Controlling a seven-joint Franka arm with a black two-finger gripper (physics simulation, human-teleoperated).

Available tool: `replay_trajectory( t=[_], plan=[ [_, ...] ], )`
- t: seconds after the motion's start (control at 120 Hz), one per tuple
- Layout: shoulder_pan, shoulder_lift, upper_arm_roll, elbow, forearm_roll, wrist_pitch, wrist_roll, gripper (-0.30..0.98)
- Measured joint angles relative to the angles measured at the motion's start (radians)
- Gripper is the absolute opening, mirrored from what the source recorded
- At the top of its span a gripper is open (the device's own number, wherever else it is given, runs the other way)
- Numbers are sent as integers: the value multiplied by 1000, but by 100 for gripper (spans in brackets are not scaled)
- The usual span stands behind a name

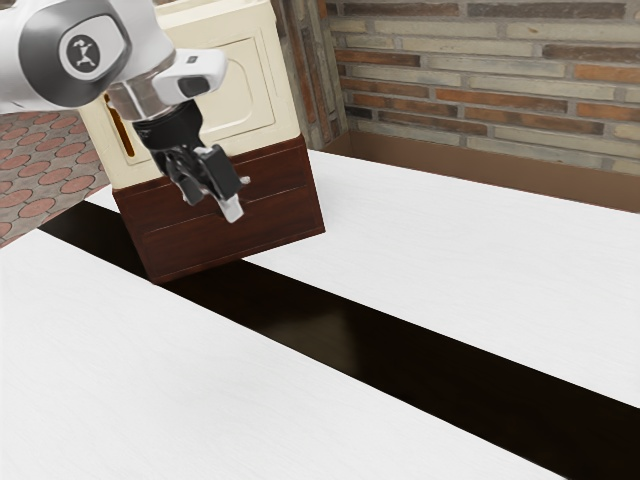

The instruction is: Pull the drawer handle with one arm to open the drawer

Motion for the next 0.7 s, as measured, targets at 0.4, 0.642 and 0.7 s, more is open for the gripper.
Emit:
replay_trajectory(
  t=[0.4, 0.642, 0.7],
  plan=[
    [37, -57, 0, 214, 107, -91, 22, 69],
    [-48, -54, -6, 175, 171, -102, 158, 69],
    [-53, -53, -3, 139, 173, -89, 196, 68]
  ],
)
